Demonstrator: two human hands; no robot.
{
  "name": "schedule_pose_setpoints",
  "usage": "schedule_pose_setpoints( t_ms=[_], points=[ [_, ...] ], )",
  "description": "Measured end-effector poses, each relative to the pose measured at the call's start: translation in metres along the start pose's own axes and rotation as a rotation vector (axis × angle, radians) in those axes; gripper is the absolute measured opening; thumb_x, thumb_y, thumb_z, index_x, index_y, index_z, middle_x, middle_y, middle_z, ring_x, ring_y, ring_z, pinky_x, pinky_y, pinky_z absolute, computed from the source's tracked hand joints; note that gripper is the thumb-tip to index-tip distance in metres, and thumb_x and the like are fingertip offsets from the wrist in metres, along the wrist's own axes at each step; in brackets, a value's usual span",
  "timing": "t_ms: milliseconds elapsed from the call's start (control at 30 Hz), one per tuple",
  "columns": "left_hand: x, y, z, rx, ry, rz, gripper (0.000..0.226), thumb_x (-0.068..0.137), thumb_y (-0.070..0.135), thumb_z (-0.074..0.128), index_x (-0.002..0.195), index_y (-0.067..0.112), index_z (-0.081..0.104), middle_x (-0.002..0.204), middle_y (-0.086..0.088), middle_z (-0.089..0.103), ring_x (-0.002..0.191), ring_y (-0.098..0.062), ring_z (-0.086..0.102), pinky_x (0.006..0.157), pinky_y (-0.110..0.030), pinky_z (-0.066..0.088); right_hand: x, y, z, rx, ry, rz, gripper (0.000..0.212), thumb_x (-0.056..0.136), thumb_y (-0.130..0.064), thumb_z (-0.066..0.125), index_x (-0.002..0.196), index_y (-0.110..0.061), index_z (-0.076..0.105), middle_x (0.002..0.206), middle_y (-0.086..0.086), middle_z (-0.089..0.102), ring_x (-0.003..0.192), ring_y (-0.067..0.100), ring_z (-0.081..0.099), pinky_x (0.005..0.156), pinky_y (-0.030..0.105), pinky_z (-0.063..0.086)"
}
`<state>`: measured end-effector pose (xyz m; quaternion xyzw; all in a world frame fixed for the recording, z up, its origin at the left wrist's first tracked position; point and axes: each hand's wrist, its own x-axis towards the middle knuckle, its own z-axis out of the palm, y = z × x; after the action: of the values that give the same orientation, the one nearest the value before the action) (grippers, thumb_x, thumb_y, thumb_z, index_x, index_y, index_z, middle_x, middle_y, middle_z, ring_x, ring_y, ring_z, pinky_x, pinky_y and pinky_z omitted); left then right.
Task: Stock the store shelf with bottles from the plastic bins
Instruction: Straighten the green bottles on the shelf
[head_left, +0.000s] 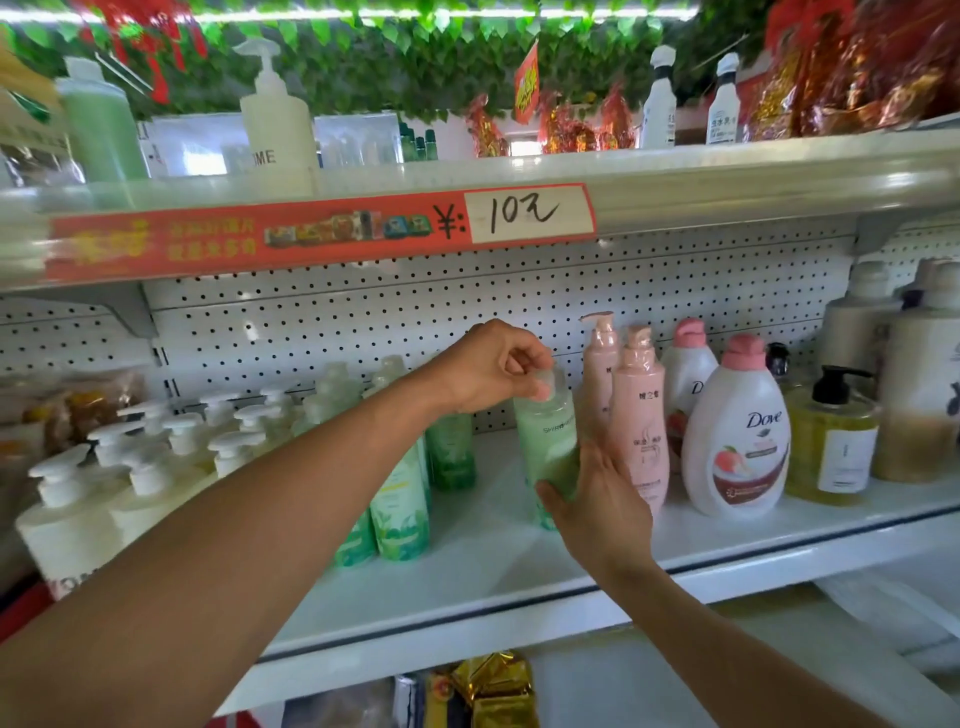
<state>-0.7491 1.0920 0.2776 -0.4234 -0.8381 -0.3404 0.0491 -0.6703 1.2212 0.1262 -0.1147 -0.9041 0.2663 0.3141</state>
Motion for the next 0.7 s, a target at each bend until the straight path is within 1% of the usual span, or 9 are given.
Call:
schedule_pose_setpoints(
  t_ms=[67,100,133,200,233,333,467,600,700],
  points=[
    [-0.005,-0.001,-0.008,0.045,-0.011,-0.004,0.023,0.077,0.018,0.081,0.097,0.018,0.071,0.091,0.005,0.07,0.077,-0.001,0.061,0.075,-0.015,0.051,-0.004,-0.004,0.007,0.017,-0.112,0.033,0.056,0.084,-0.049,0.063,0.127,-0.021,0.04,0.115,-0.002,0.063,0.103,0.019,0.061,0.077,0.033,0.052],
    [-0.009,-0.003,-0.012,0.066,-0.012,-0.003,0.022,0.077,0.018,0.081,0.097,0.018,0.071,0.091,0.005,0.07,0.076,0.001,0.061,0.073,-0.013,0.051,-0.005,-0.007,0.012,0.038,-0.151,0.033,0.058,0.084,-0.049,0.064,0.128,-0.021,0.04,0.113,-0.002,0.063,0.1,0.019,0.062,0.077,0.033,0.053],
    [-0.012,-0.005,-0.017,0.089,-0.008,-0.003,0.021,0.077,0.018,0.081,0.095,0.018,0.071,0.09,0.005,0.07,0.073,0.004,0.061,0.072,-0.013,0.051,-0.007,-0.011,0.018,0.06,-0.18,0.026,0.061,0.083,-0.05,0.065,0.13,-0.02,0.039,0.114,-0.002,0.064,0.101,0.019,0.063,0.079,0.033,0.053],
    [-0.02,-0.012,-0.026,0.155,0.013,-0.015,0.018,0.078,0.019,0.08,0.093,0.018,0.072,0.088,0.005,0.071,0.074,0.001,0.063,0.075,-0.019,0.054,-0.007,-0.022,0.027,0.104,-0.213,0.008,0.062,0.082,-0.05,0.067,0.13,-0.022,0.039,0.115,-0.002,0.063,0.103,0.02,0.063,0.081,0.033,0.051],
    [-0.023,-0.016,-0.03,0.191,0.024,-0.023,0.016,0.078,0.019,0.08,0.092,0.018,0.072,0.088,0.006,0.072,0.076,-0.002,0.065,0.077,-0.021,0.054,-0.006,-0.027,0.032,0.126,-0.22,-0.001,0.059,0.081,-0.05,0.068,0.126,-0.023,0.04,0.113,-0.003,0.063,0.102,0.02,0.062,0.08,0.032,0.05],
    [-0.032,-0.025,-0.041,0.281,0.066,-0.033,0.014,0.078,0.02,0.08,0.09,0.02,0.074,0.088,0.01,0.071,0.08,-0.002,0.064,0.079,-0.022,0.051,-0.001,-0.041,0.043,0.179,-0.237,-0.003,0.053,0.077,-0.05,0.072,0.112,-0.024,0.043,0.106,-0.005,0.062,0.098,0.019,0.062,0.076,0.032,0.049],
    [-0.034,-0.035,-0.048,0.445,0.142,-0.065,0.016,0.079,0.027,0.078,0.094,0.024,0.075,0.099,0.008,0.071,0.09,-0.01,0.063,0.083,-0.03,0.051,0.009,-0.054,0.057,0.228,-0.257,0.014,0.05,0.073,-0.044,0.076,0.108,-0.021,0.048,0.104,-0.003,0.065,0.095,0.02,0.063,0.078,0.034,0.052],
    [-0.032,-0.045,-0.054,0.494,0.139,-0.078,0.017,0.081,0.023,0.076,0.098,0.02,0.075,0.105,0.005,0.071,0.095,-0.012,0.064,0.087,-0.031,0.049,0.014,-0.056,0.069,0.266,-0.255,0.025,0.05,0.068,-0.032,0.076,0.112,-0.022,0.053,0.104,-0.002,0.067,0.093,0.018,0.065,0.08,0.036,0.055],
    [-0.031,-0.05,-0.057,0.492,0.141,-0.082,0.017,0.08,0.019,0.077,0.098,0.018,0.075,0.105,0.003,0.072,0.095,-0.013,0.065,0.087,-0.03,0.048,0.015,-0.057,0.078,0.255,-0.24,0.016,0.051,0.071,-0.029,0.075,0.116,-0.023,0.051,0.107,-0.003,0.066,0.097,0.016,0.064,0.081,0.035,0.054]
  ],
)
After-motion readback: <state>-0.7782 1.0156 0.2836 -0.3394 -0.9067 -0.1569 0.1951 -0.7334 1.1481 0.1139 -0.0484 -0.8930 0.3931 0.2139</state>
